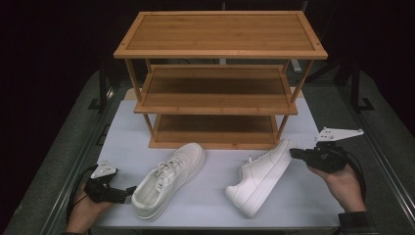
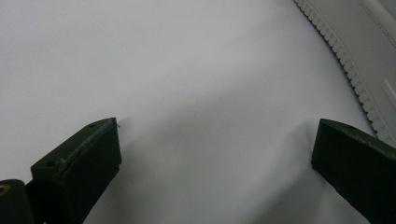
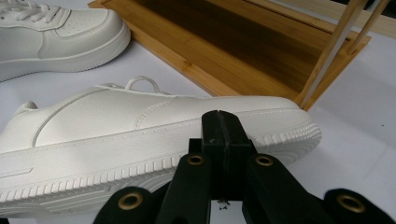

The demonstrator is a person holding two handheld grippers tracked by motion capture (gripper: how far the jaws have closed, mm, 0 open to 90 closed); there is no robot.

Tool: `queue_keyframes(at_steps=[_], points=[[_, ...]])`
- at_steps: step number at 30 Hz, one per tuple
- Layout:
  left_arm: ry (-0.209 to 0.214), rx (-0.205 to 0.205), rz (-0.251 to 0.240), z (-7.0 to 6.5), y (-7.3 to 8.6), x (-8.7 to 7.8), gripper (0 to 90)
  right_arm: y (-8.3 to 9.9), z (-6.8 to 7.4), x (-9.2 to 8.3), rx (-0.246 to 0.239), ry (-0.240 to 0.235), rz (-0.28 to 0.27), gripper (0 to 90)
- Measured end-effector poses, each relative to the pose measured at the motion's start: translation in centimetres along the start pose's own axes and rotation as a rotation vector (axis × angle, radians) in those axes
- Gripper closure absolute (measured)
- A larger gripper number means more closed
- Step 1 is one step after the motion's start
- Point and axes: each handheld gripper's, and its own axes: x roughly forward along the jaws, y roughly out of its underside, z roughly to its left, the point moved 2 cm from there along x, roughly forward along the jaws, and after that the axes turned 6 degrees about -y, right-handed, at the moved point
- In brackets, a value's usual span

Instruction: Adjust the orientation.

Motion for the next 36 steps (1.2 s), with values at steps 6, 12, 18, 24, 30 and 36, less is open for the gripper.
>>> queue_keyframes(at_steps=[6, 12, 18, 24, 30, 36], points=[[-0.001, -0.001, -0.002, 0.0, 0.0, 0.0, 1.0, 0.7, -0.1, -0.6, 0.008, -0.004, -0.007, 90.0], [0.000, 0.000, 0.000, 0.0, 0.0, 0.0, 1.0, 1.3, -0.2, -1.3, 0.000, -0.001, 0.000, 90.0], [0.000, 0.000, 0.000, 0.0, 0.0, 0.0, 1.0, 2.4, -0.4, -2.1, 0.006, -0.007, -0.001, 90.0], [-0.001, 0.000, -0.001, 0.0, 0.0, 0.0, 1.0, 3.2, -0.4, -2.6, 0.007, 0.001, 0.012, 90.0], [-0.001, 0.000, -0.001, 0.0, 0.0, 0.0, 1.0, 4.3, -0.6, -3.2, 0.009, 0.001, 0.024, 90.0], [-0.001, -0.001, 0.000, 0.0, 0.0, 0.0, 1.0, 5.1, -0.8, -3.5, 0.007, 0.003, 0.048, 90.0]])
